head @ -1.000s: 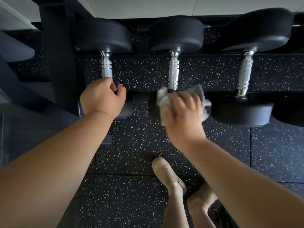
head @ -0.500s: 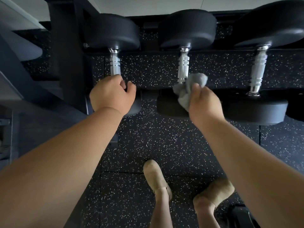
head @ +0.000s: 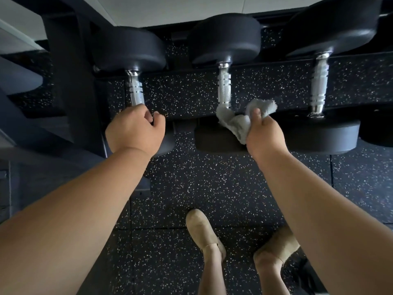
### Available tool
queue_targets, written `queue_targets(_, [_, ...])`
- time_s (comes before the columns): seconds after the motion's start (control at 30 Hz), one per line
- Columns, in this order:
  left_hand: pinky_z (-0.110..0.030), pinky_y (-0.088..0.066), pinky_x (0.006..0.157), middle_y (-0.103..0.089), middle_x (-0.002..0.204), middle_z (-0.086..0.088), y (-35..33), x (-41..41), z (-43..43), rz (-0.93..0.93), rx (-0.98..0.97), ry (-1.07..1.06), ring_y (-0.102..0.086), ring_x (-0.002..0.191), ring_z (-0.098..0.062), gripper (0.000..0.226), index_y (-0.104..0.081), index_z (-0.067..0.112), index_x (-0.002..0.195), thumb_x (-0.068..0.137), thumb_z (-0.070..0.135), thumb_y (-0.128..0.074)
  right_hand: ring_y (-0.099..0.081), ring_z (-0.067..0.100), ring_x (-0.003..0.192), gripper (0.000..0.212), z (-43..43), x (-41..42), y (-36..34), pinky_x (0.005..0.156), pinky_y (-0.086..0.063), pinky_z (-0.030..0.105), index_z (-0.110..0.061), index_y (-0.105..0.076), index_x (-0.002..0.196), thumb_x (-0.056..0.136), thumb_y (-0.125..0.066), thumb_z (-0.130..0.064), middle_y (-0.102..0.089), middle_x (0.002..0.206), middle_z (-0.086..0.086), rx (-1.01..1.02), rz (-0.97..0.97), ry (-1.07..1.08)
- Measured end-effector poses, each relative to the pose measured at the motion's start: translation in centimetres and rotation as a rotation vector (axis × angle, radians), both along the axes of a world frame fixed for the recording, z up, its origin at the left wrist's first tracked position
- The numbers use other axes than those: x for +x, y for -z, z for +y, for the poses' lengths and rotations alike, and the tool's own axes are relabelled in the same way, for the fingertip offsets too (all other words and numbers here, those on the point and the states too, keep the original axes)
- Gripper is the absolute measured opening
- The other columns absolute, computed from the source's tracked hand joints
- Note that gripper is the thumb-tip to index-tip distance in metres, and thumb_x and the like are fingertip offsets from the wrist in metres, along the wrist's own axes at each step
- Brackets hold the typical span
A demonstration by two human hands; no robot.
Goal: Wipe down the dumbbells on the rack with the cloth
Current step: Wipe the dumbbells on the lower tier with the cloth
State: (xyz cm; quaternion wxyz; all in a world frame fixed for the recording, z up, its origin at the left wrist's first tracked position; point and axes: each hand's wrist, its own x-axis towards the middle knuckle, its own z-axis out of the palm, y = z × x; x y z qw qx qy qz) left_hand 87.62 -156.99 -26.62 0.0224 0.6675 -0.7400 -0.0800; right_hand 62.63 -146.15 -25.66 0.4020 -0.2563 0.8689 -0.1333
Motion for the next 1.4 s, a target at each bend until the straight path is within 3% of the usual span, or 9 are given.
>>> queue_targets(0.1, [-0.032,-0.037,0.056,-0.056,0.068,0.004,0.2,0.0,0.1,0.030,-0.021,-0.010,-0.054,0.067,-0.024,0.034,-0.055,0.020,0.069,0.089,0.047,-0.047,-0.052,0.015,0.069,0.047,-2.3,0.7,-1.4,0.056,-0.030,0.033,-0.009,-0.056,0.101,0.112,-0.025,-0.043,-0.058,0.087,0.005,-0.221,0.065,-0.045])
queue_targets(0.2, [-0.033,-0.043,0.057,-0.058,0.069,0.004,0.3,0.0,0.2,0.039,-0.019,-0.011,-0.056,0.067,-0.024,0.034,-0.056,0.021,0.069,0.089,0.047,-0.046,-0.056,0.022,0.086,0.044,-6.0,0.7,-1.9,0.071,-0.029,0.026,-0.013,-0.053,0.104,0.112,-0.024,-0.046,-0.054,0.095,0.003,-0.325,0.007,0.050])
queue_targets(0.33, [-0.033,-0.043,0.058,-0.058,0.070,0.003,0.1,0.0,0.0,0.022,-0.001,-0.004,-0.055,0.068,-0.025,0.036,-0.054,0.022,0.069,0.088,0.049,-0.041,-0.051,0.028,0.092,0.053,-8.0,0.9,-1.0,0.078,-0.037,0.033,-0.006,-0.051,0.124,0.107,-0.036,-0.053,-0.054,0.108,0.012,-0.041,-0.055,-0.334])
queue_targets(0.5, [-0.032,-0.039,0.056,-0.057,0.069,0.004,0.2,0.0,0.0,0.019,-0.014,-0.003,-0.054,0.067,-0.024,0.036,-0.056,0.021,0.069,0.086,0.049,-0.040,-0.054,0.030,0.082,0.043,-5.7,-0.4,-0.2,0.074,-0.043,0.038,-0.004,-0.047,0.084,0.109,-0.038,-0.039,-0.058,0.090,0.013,0.126,0.074,-0.651])
queue_targets(0.73, [-0.031,-0.033,0.056,-0.057,0.071,0.005,0.0,-0.1,-0.2,-0.004,-0.001,0.004,-0.054,0.066,-0.023,0.031,-0.056,0.023,0.070,0.091,0.045,-0.048,-0.061,0.030,0.098,0.045,-12.0,0.2,0.1,0.076,-0.038,0.030,-0.004,-0.059,0.121,0.108,-0.042,-0.043,-0.059,0.103,0.013,-0.224,0.014,-0.137])
queue_targets(0.83, [-0.031,-0.035,0.056,-0.057,0.069,0.006,0.0,0.0,-0.1,0.000,-0.002,0.000,-0.053,0.065,-0.022,0.034,-0.055,0.023,0.069,0.089,0.048,-0.044,-0.062,0.029,0.096,0.050,-10.0,0.3,0.6,0.076,-0.040,0.030,-0.006,-0.050,0.130,0.107,-0.045,-0.049,-0.060,0.105,0.008,-0.129,-0.062,-0.225])
queue_targets(0.97, [-0.030,-0.038,0.053,-0.057,0.066,0.006,0.3,0.0,-0.1,0.026,-0.010,0.005,-0.054,0.063,-0.022,0.037,-0.055,0.023,0.068,0.086,0.050,-0.040,-0.058,0.025,0.079,0.053,-7.3,-1.0,1.0,0.072,-0.041,0.032,-0.002,-0.060,0.117,0.108,-0.041,-0.050,-0.057,0.083,0.006,0.108,0.026,-0.652])
queue_targets(1.17, [-0.030,-0.037,0.053,-0.056,0.067,0.005,0.2,-0.1,-0.2,0.006,-0.006,0.008,-0.053,0.064,-0.021,0.036,-0.054,0.022,0.068,0.087,0.049,-0.039,-0.058,0.025,0.095,0.048,-11.4,-0.5,0.2,0.079,-0.042,0.031,-0.007,-0.053,0.128,0.106,-0.048,-0.049,-0.059,0.107,0.004,-0.216,-0.096,-0.054])
queue_targets(1.4, [-0.033,-0.043,0.054,-0.056,0.068,0.005,0.1,0.1,-0.1,0.005,0.005,0.010,-0.054,0.066,-0.024,0.035,-0.054,0.022,0.068,0.087,0.048,-0.041,-0.045,0.018,0.061,0.030,-5.7,-1.9,-1.1,0.054,-0.033,0.030,-0.009,-0.053,0.091,0.108,-0.043,-0.033,-0.050,0.073,0.003,-0.077,0.142,-0.377])
